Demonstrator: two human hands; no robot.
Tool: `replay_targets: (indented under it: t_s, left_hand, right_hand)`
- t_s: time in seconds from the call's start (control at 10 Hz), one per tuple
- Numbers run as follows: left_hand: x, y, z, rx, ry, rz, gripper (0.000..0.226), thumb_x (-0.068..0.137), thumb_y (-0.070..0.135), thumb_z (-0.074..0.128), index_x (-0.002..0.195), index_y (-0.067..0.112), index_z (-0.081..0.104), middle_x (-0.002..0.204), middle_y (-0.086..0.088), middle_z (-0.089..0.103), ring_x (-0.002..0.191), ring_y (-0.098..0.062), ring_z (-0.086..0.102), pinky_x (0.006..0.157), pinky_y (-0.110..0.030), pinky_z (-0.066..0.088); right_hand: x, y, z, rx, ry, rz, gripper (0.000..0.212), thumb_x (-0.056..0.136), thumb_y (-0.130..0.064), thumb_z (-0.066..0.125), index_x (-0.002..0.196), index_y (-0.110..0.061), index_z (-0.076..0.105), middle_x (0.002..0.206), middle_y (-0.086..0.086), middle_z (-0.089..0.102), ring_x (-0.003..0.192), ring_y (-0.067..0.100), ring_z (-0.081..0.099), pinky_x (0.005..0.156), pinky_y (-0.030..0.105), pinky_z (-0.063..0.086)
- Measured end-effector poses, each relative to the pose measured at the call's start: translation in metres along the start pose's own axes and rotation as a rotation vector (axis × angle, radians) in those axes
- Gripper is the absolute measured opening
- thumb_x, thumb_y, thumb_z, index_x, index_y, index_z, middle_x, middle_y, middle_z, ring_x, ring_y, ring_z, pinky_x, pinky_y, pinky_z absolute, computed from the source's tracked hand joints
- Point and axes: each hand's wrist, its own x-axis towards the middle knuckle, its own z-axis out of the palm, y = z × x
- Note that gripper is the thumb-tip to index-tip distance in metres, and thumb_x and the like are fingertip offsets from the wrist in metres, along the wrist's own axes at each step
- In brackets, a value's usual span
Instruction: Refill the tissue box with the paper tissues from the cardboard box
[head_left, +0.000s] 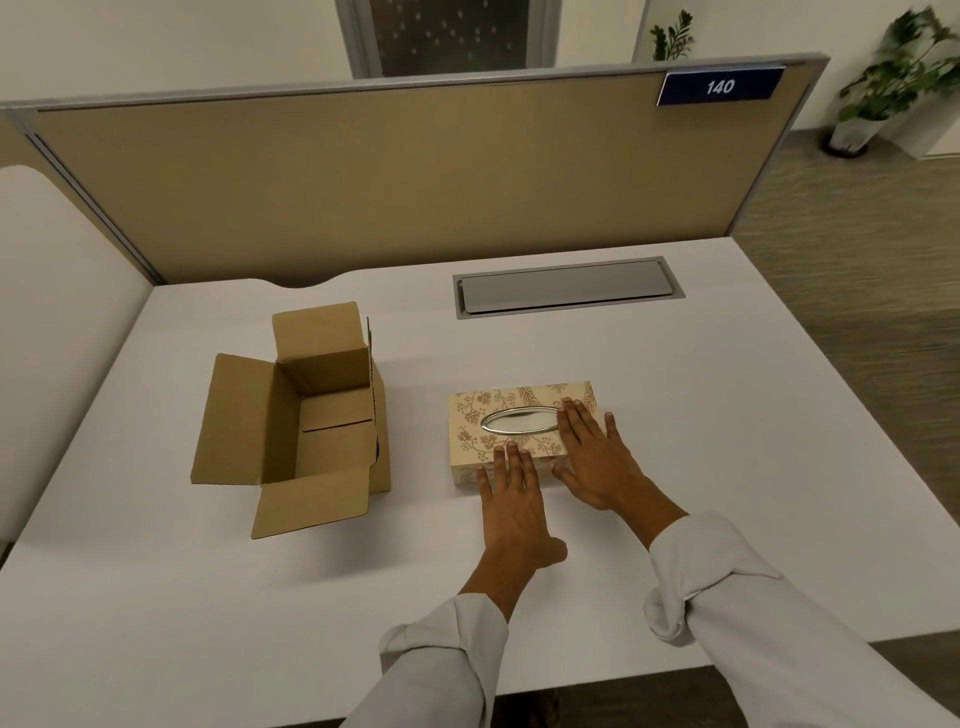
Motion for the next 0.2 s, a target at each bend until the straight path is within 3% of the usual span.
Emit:
replay_targets:
  t_s: [0.1, 0.2]
  left_hand:
    - [-0.001, -0.004, -0.006, -0.059, 0.007, 0.044, 0.119, 0.075, 0.056, 0.065, 0.153, 0.006, -0.01, 0.164, -0.015, -0.014, 0.15, -0.033, -0.016, 0.121, -0.054, -0.005]
    - [0.0, -0.019, -0.015, -0.12, 0.074, 0.1, 0.112, 0.077, 0.058, 0.061, 0.154, 0.007, -0.003, 0.165, -0.016, -0.007, 0.151, -0.032, -0.01, 0.122, -0.052, -0.003]
  right_hand:
    - [0.0, 0.004, -0.01, -0.02, -0.016, -0.021, 0.095, 0.083, -0.068, 0.001, 0.155, -0.005, -0.005, 0.165, 0.013, -0.004, 0.153, 0.024, -0.003, 0.12, 0.054, -0.002]
    - [0.0, 0.005, -0.03, 0.024, 0.051, 0.002, 0.087, 0.091, -0.063, 0.011, 0.155, -0.006, -0.004, 0.166, 0.011, -0.003, 0.153, 0.023, -0.003, 0.121, 0.051, -0.001]
